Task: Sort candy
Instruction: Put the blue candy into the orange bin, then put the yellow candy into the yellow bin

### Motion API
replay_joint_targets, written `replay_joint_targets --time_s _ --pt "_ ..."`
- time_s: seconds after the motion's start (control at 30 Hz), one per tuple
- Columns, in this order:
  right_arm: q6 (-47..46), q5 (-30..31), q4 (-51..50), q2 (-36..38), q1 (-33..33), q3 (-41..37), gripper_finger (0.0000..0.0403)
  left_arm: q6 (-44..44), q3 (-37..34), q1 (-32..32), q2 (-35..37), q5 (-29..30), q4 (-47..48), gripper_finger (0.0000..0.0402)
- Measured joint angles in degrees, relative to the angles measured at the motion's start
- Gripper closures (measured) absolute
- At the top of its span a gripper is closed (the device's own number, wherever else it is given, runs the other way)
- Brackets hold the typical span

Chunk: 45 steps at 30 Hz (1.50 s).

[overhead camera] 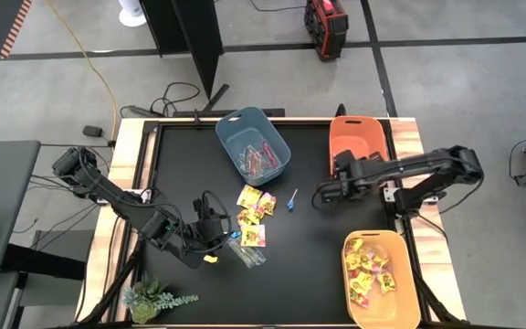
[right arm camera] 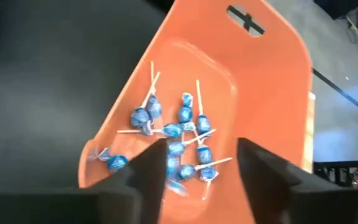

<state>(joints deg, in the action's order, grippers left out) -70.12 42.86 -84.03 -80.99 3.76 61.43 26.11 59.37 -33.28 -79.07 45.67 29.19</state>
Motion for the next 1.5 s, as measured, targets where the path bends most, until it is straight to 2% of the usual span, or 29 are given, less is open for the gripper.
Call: replay_joint_targets --time_s 0.1,0.23,0.3,0.43,0.57,0.67,0.83,0.97,1.1,1.2,1.5 --pt "1.71 0.01 2.09 0.0 -0.31 -1.16 0.0141 -0.05 0.0 0.0 0.02 0.0 0.0 0.0201" --pt "7.63 1.84 6.66 0.02 1.5 -1.16 0.0115 -0.09 0.0 0.0 0.0 0.0 0.02 0.0201" --pt "13.35 2.05 13.36 0.02 3.78 -1.16 0.0113 -0.1 0.0 -0.02 0.0 0.0 0.02 0.0201" --pt "29.63 1.76 32.83 0.0 9.12 -1.11 0.0112 -0.33 0.0 0.0 0.02 0.02 0.01 0.0201" --pt "43.49 -2.66 51.0 0.0 13.87 -1.07 0.0112 -0.29 0.0 0.02 0.0 0.02 0.02 0.0201" --pt "48.49 -6.22 58.51 -0.78 16.19 -1.0 0.0112 -0.06 0.0 0.0 0.02 0.02 0.0 0.0201" --pt "50.69 -10.09 61.2 -5.23 17.81 -0.97 0.0113 0.35 -0.02 0.0 0.0 0.02 -0.15 0.0201" --pt "52.48 -10.24 62.78 -11.09 18.44 -1.09 0.0113 0.38 -0.02 0.0 -0.02 0.02 -0.24 0.0201" --pt "54.5 -11.06 70.12 -15.91 18.01 -1.07 0.0113 0.11 -0.02 0.0 -0.66 0.04 -0.31 0.0201" --pt "57.39 -16.46 76.06 -19.53 16.88 0.11 0.0113 -0.15 -0.02 0.34 -0.83 -0.03 -0.04 0.0201" --pt "60.14 -23.39 76.61 -29.92 14.46 7.53 0.0113 -0.05 -0.02 1.09 -0.8 -0.28 0.12 0.0201"
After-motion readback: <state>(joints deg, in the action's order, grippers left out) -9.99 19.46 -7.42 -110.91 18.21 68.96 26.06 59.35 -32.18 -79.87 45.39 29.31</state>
